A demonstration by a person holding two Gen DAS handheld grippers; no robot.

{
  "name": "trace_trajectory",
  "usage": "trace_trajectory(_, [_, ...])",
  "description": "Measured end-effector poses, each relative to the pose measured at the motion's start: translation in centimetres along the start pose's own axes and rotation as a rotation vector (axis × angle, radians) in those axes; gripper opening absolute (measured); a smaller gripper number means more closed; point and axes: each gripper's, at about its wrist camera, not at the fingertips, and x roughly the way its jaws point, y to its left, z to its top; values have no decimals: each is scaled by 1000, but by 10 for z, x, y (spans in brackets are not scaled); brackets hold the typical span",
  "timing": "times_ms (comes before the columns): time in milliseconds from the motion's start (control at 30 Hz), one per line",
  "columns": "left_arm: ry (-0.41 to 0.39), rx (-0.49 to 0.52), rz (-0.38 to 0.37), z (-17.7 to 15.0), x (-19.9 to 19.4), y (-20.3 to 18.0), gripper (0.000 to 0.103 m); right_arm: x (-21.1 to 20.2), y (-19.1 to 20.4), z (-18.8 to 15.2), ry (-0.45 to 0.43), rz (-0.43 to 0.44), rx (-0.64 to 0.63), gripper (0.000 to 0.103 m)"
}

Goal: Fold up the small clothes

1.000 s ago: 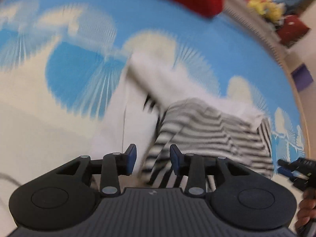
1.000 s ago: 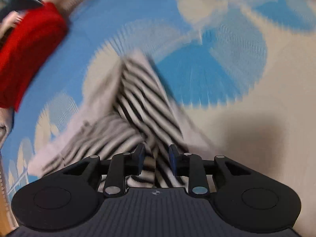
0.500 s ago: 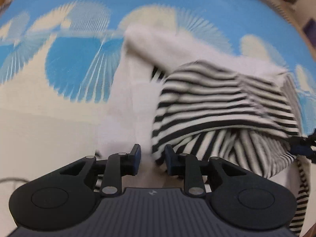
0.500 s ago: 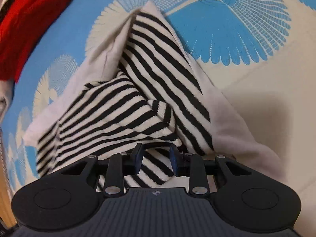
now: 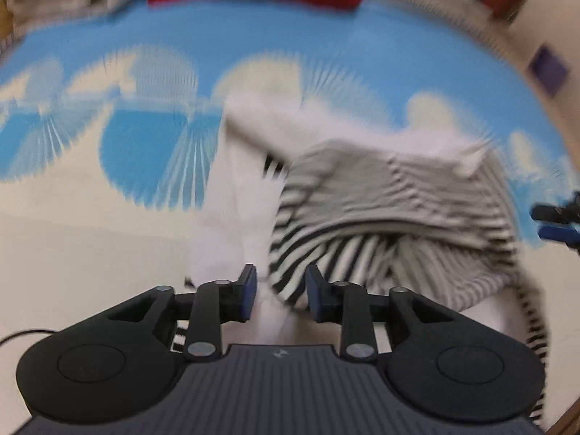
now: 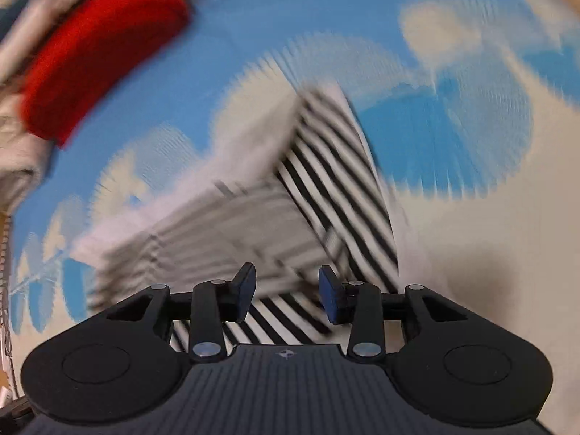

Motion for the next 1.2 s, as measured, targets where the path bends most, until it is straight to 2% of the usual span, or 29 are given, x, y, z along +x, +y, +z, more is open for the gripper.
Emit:
trace_trajectory(67, [-80, 6, 15, -11, -35, -5, 42, -30, 9, 2, -92, 22, -46, 40])
trace_trajectory(133, [-143, 14, 61, -25, -72, -10, 43, -70, 17, -5, -197, 40, -102, 40])
trace_trajectory(167, [-186, 25, 74, -36, -92, -13, 47, -90, 19, -11, -244, 47, -120, 41])
trace_trajectory(200, [-231, 35, 82, -49, -110, -13, 57, -108, 19, -17, -280, 46, -129, 41])
trace_trajectory(267, [-332, 69, 95, -81, -145, -16, 70, -146, 15, -37, -355, 79, -130, 43])
trace_trajectory(300, [-379, 96, 101, -100, -158, -18, 72, -166, 12, -53, -392, 110, -144, 44])
trace_trajectory(367, [-420, 135, 119, -137, -174, -22, 72, -195, 5, -84, -446, 141, -214, 48])
trace_trajectory(467, [-396, 101, 90, -188, -179, -20, 72, -220, -12, -136, -512, 118, -314, 49])
trace_trajectory(533, [-347, 88, 85, -216, -172, -18, 72, -225, -30, -170, -516, 99, -331, 49])
trace_trajectory(600, [-294, 114, 108, -232, -163, -20, 72, -223, -49, -199, -485, 74, -325, 49])
trace_trajectory(667, [-281, 127, 102, -242, -164, -19, 72, -220, -58, -216, -425, 35, -298, 49])
trace_trajectory(700, [-284, 125, 102, -244, -166, -17, 72, -219, -63, -223, -419, 51, -281, 50])
trace_trajectory(733, [-288, 114, 104, -245, -170, -14, 72, -217, -68, -229, -413, 55, -275, 50])
trace_trajectory(800, [-288, 67, 105, -249, -178, -6, 72, -210, -71, -238, -392, 11, -296, 50])
trace_trajectory(933, [-260, -25, 67, -254, -195, 1, 72, -199, -87, -249, -398, -12, -301, 50])
trace_trajectory(1033, [-290, -1, 36, -262, -196, -1, 72, -184, -101, -249, -333, -12, -179, 50])
trace_trajectory(1100, [-316, 31, 29, -272, -181, 0, 72, -178, -102, -250, -330, -19, -175, 50])
trace_trajectory(1133, [-291, 55, 33, -275, -169, 0, 72, -173, -101, -250, -326, -35, -190, 50])
trace_trajectory(1167, [-234, 53, 53, -271, -157, 1, 68, -171, -100, -251, -319, -43, -202, 50])
trace_trajectory(1200, [-217, 13, 39, -267, -151, 5, 68, -168, -98, -251, -310, -42, -213, 50])
